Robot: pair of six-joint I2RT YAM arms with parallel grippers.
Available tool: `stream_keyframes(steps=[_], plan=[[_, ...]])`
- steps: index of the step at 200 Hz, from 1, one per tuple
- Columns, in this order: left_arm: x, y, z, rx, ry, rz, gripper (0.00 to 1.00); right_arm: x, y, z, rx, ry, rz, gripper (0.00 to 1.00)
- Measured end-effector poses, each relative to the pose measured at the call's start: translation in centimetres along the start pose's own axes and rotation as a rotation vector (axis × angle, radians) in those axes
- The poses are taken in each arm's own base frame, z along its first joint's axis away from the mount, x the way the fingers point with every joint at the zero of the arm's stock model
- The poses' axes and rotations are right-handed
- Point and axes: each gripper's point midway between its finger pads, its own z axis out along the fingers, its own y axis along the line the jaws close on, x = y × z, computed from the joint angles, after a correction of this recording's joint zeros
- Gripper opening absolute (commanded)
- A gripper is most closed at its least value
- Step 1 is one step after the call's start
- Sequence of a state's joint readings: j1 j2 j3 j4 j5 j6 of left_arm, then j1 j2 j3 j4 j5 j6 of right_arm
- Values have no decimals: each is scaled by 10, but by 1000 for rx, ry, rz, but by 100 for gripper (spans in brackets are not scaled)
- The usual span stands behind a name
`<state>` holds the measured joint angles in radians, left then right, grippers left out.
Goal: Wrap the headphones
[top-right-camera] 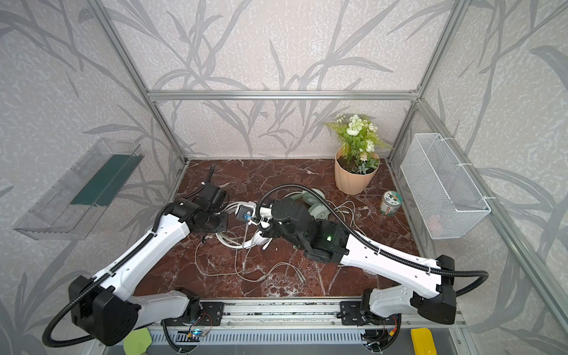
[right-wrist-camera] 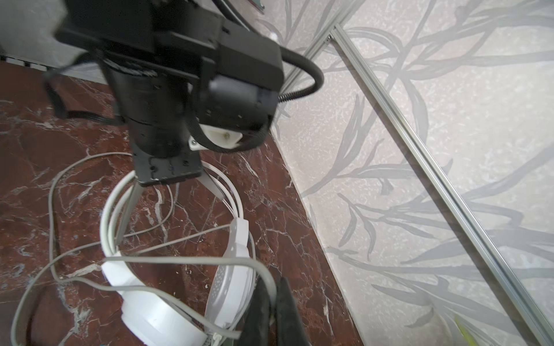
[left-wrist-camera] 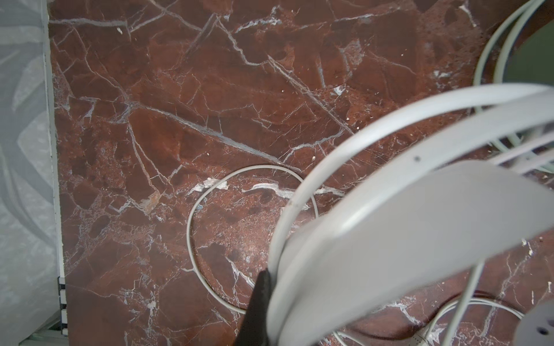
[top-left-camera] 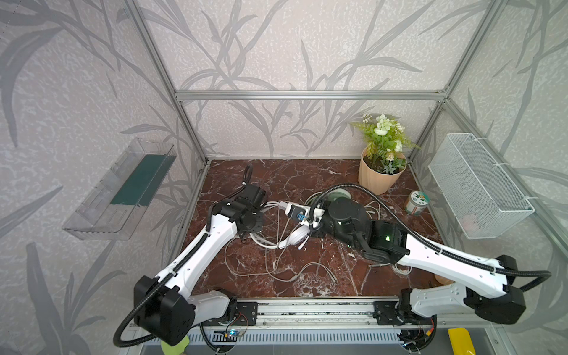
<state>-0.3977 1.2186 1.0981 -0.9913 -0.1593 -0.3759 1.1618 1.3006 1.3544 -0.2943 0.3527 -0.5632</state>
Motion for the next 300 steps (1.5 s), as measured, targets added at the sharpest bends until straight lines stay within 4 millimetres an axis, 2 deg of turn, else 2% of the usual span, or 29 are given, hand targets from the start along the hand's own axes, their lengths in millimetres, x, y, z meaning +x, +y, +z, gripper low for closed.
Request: stream_keyframes(steps=[21, 66, 95, 123, 182, 228, 267, 281, 300], plan=[[-3, 5, -11, -14, -58, 2, 0, -5, -5, 1, 2, -3, -6, 0], [-6, 22, -20, -111, -107, 9, 0, -12, 0, 14, -23, 2, -34, 0], [-3, 19, -21, -119, -103, 39, 0, -10, -7, 32, -16, 24, -31, 0], [-2, 11, -24, -104, -110, 67, 0, 0, -19, 56, 1, 65, -19, 0], [-6, -3, -36, -50, -145, 86, 0, 39, -46, 102, 28, 159, 54, 0], [-10, -11, -45, -4, -167, 89, 0, 50, -51, 119, 16, 181, 103, 9], [-4, -12, -46, -1, -150, 110, 0, 54, -53, 121, 22, 186, 147, 21], [0, -10, -47, -7, -135, 124, 0, 53, -58, 122, 31, 177, 179, 28], [9, -10, -47, 5, -104, 148, 0, 51, -62, 121, 32, 156, 222, 30]])
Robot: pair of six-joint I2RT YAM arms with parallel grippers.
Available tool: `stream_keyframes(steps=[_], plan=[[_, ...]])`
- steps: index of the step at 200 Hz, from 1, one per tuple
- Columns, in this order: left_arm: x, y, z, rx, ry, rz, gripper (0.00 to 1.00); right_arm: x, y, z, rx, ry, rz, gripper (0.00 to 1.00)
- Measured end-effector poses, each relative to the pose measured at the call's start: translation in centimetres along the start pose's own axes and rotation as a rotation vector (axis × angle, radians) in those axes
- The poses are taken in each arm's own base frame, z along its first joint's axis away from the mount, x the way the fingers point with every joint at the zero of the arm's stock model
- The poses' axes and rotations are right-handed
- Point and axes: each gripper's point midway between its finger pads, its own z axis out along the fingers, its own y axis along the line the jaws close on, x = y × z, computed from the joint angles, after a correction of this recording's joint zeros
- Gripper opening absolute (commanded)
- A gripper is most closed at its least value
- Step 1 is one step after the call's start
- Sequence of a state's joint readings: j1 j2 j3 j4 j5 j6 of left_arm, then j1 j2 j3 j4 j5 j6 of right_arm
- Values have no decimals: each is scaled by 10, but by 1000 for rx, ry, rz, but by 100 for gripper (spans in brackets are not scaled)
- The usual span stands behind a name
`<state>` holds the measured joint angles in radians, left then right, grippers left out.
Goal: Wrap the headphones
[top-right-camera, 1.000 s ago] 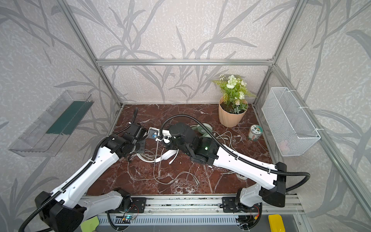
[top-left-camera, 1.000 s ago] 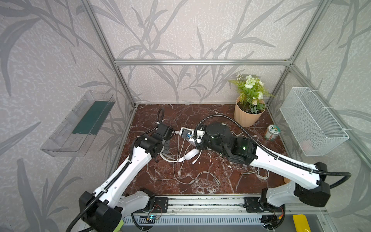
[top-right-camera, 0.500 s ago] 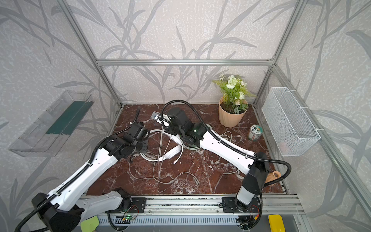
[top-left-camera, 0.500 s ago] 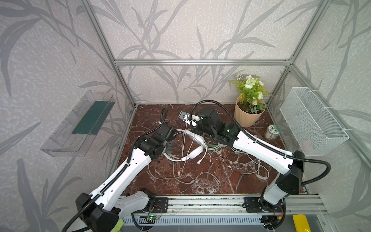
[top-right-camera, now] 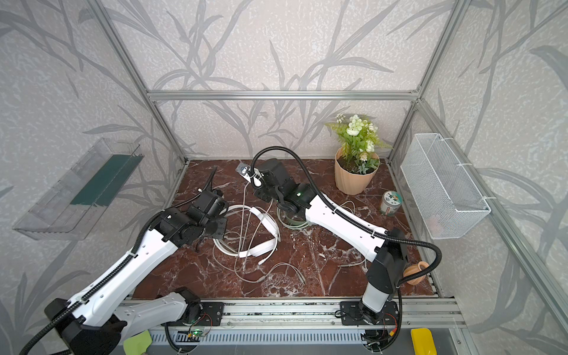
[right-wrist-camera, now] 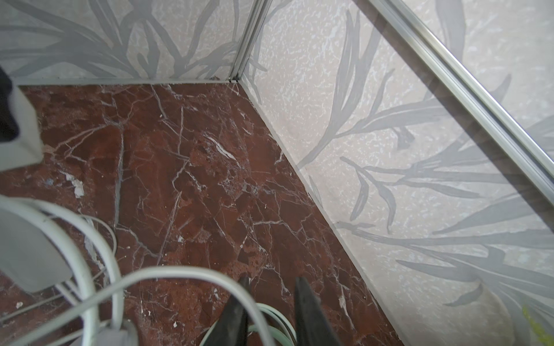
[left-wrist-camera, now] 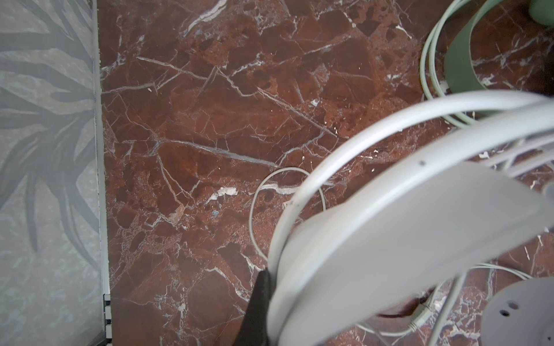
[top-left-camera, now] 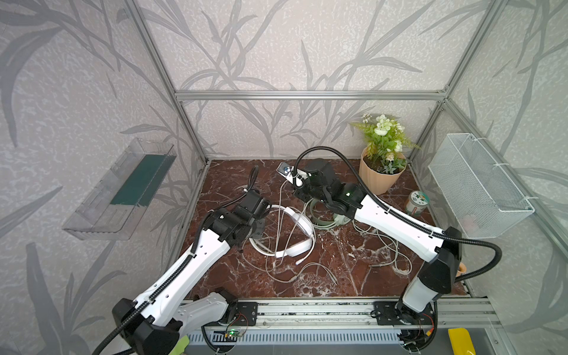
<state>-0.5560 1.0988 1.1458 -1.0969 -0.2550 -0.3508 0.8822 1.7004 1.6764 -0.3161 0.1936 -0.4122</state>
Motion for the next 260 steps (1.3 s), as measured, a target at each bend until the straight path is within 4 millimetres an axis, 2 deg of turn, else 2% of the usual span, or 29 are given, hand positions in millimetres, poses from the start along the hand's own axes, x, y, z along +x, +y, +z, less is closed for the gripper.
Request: stream_keyframes(steps=[42, 69, 81, 97, 120, 143, 162, 184, 207, 224, 246, 260], plan=[[2, -7, -13, 62, 26, 3, 0, -3, -8, -3, 23, 1, 58, 30], [1, -6, -22, 72, 29, 2, 0, 4, -21, -3, 73, 23, 82, 32], [2, -5, -25, 67, 33, 3, 0, 9, -32, -2, 105, 34, 100, 35], [2, -4, -27, 67, 37, 5, 0, 18, -48, -1, 142, 51, 134, 36], [1, -7, -33, 100, 22, -2, 0, 35, -81, -1, 206, 81, 199, 41], [-2, -8, -49, 148, -18, -13, 0, 47, -108, -3, 264, 97, 243, 48], [-6, -10, -64, 197, -61, -26, 0, 49, -123, 3, 287, 97, 269, 53], [-9, -13, -75, 235, -88, -33, 0, 48, -127, 14, 280, 98, 281, 54], [-7, -12, -77, 238, -82, -31, 0, 44, -119, 24, 231, 89, 303, 51], [-3, -9, -74, 215, -60, -24, 0, 38, -110, 24, 173, 63, 330, 44], [0, -7, -69, 189, -33, -12, 0, 23, -98, 15, 91, 7, 351, 27], [0, -7, -67, 182, -26, -11, 0, 10, -92, 5, 58, -28, 353, 26]])
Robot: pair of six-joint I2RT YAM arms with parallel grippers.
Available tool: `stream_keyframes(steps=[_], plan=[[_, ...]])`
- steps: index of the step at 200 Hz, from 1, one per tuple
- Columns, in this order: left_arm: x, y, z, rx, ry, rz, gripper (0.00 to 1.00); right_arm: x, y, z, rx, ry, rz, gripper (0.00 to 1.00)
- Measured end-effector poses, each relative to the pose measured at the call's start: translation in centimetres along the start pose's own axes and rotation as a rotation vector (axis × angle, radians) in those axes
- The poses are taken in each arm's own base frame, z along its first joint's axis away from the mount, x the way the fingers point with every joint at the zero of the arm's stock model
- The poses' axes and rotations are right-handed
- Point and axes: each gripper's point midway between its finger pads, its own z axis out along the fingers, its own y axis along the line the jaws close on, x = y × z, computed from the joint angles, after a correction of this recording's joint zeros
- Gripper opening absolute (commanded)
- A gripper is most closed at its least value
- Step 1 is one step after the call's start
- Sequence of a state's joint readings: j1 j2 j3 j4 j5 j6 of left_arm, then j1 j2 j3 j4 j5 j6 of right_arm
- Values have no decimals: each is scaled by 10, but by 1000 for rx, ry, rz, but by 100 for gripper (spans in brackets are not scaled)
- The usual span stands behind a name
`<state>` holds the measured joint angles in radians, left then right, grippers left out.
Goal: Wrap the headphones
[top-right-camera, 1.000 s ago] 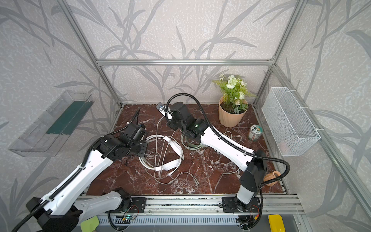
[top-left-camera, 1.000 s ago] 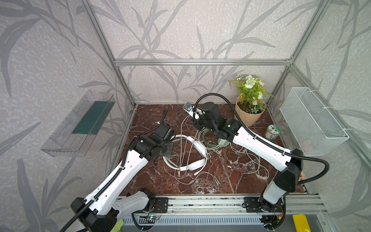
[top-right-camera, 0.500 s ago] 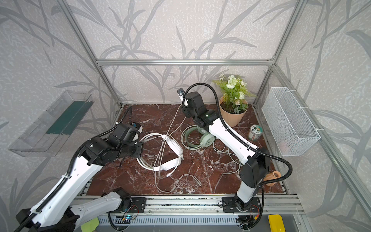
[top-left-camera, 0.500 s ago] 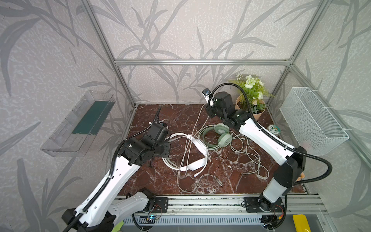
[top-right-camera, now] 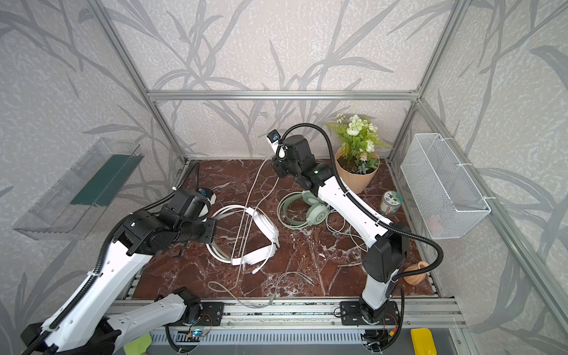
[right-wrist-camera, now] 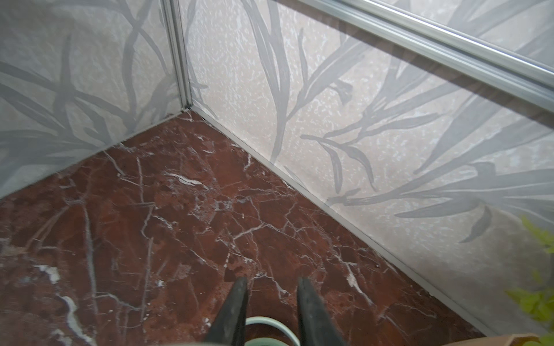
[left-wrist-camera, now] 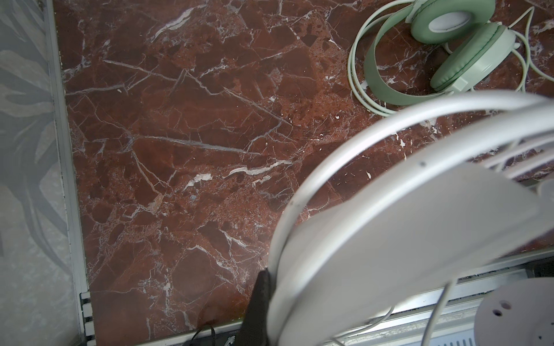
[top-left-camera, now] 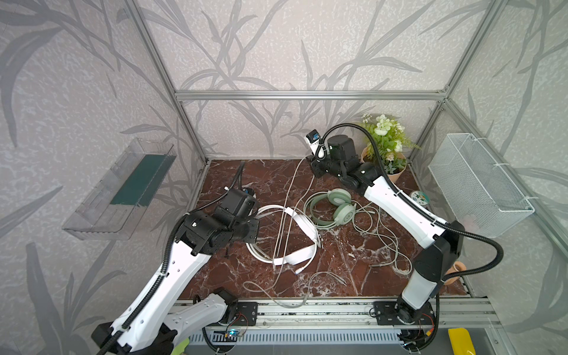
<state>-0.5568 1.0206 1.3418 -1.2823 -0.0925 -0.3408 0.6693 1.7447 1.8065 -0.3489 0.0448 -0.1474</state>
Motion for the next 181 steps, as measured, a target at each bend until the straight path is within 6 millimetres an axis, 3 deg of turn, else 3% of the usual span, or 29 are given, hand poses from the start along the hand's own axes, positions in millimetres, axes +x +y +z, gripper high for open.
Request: stream_keyframes(steps=[39, 73, 95, 125, 181], plan=[[0, 5, 1, -30, 3, 1, 0, -27, 49, -48, -184, -107, 3, 20], [2, 14, 8, -98, 37, 13, 0, -54, 104, -112, -404, -228, -5, 5], [1, 16, 11, -119, 43, 16, 0, -69, 122, -144, -499, -278, 18, 0], [1, 19, 10, -134, 40, 19, 0, -68, 130, -159, -588, -254, 88, 0], [2, 26, 9, -173, 44, 36, 0, -32, 138, -171, -670, -86, 189, 0]])
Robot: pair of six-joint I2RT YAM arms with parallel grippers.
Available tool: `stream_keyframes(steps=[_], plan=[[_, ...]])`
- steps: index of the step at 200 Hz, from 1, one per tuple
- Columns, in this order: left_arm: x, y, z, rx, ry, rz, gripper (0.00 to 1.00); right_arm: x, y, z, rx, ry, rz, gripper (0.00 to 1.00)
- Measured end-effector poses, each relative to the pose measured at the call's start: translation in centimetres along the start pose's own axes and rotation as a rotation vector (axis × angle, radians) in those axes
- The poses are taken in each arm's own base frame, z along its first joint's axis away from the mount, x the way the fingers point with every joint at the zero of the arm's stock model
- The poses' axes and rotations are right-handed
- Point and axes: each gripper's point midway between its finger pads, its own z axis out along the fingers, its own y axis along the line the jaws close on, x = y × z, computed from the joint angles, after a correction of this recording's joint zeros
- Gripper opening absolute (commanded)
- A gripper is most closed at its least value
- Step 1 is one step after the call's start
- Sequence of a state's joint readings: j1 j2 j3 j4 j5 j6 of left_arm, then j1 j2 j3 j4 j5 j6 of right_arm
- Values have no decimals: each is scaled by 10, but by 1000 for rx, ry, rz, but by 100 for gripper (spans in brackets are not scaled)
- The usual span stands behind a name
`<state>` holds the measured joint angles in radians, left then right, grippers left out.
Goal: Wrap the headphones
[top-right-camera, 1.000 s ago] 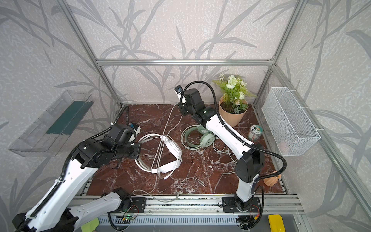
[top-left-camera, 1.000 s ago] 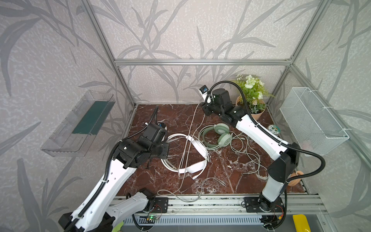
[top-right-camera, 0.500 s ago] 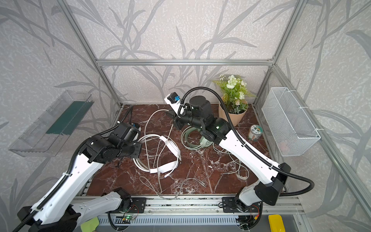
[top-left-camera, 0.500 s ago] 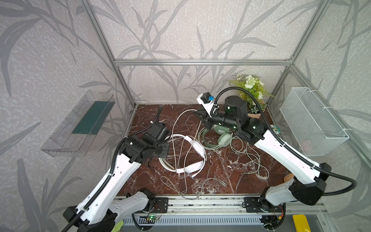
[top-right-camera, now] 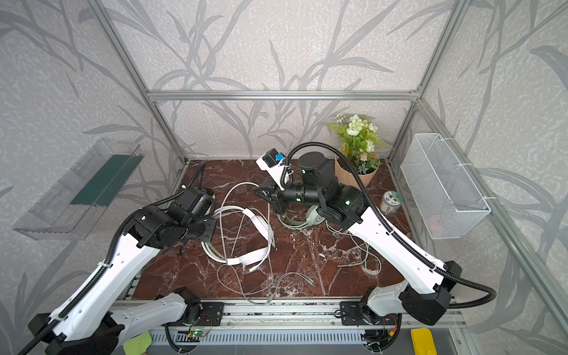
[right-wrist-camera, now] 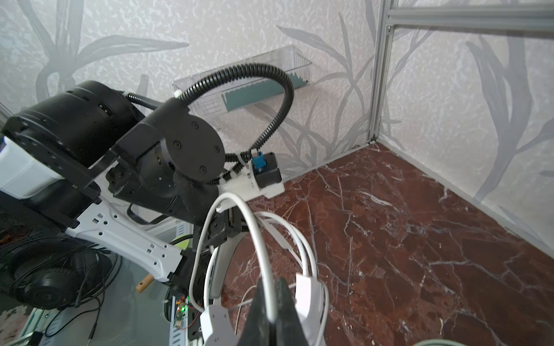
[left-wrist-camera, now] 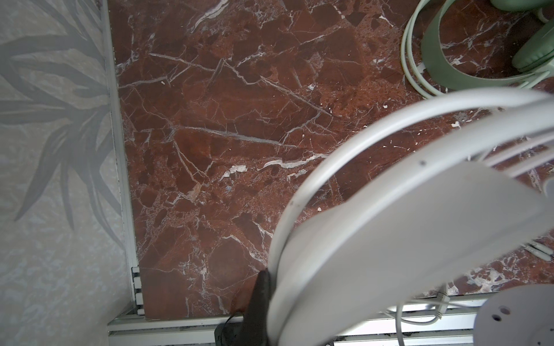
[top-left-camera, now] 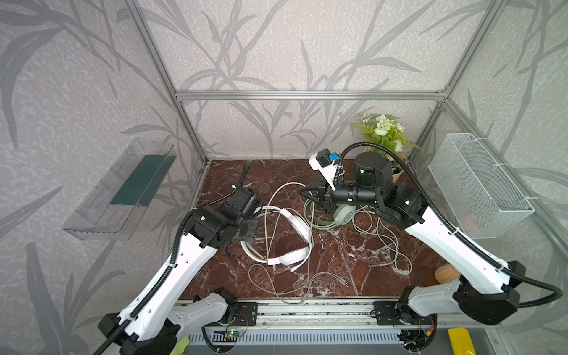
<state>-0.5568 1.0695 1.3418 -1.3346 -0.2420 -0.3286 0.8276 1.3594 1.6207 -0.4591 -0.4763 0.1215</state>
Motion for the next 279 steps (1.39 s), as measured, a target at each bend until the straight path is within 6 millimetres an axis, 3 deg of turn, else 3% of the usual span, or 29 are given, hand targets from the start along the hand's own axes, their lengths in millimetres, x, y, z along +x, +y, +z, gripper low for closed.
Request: stream_keyframes(steps=[37, 84, 101, 121, 148, 171, 199, 237, 263, 279], plan=[[0, -1, 0, 7, 3, 8, 0, 5, -7, -19, 31, 17, 22, 0], [3, -11, -5, 80, 2, 17, 0, 11, -94, -33, 263, 20, 90, 0], [0, -11, -10, 87, -19, 12, 0, 20, -110, -26, 302, 49, 94, 0], [0, -7, -12, 75, -30, 10, 0, 26, -114, -19, 294, 83, 96, 0], [-1, -4, -10, 47, -29, 12, 0, 26, -85, -8, 186, 96, 78, 0], [-3, -2, -5, 18, -15, 18, 0, 26, -24, 5, 27, 104, 24, 0], [-5, -1, 1, -7, 4, 26, 0, 21, 43, 3, -142, 92, -36, 0], [-6, 1, 3, -25, 7, 28, 0, 18, 78, -1, -233, 68, -45, 0], [-6, 1, 3, -25, 7, 28, 0, 36, 109, 17, -304, 120, -62, 0], [-6, 1, 3, -24, 7, 27, 0, 46, 112, 31, -292, 149, -63, 0]])
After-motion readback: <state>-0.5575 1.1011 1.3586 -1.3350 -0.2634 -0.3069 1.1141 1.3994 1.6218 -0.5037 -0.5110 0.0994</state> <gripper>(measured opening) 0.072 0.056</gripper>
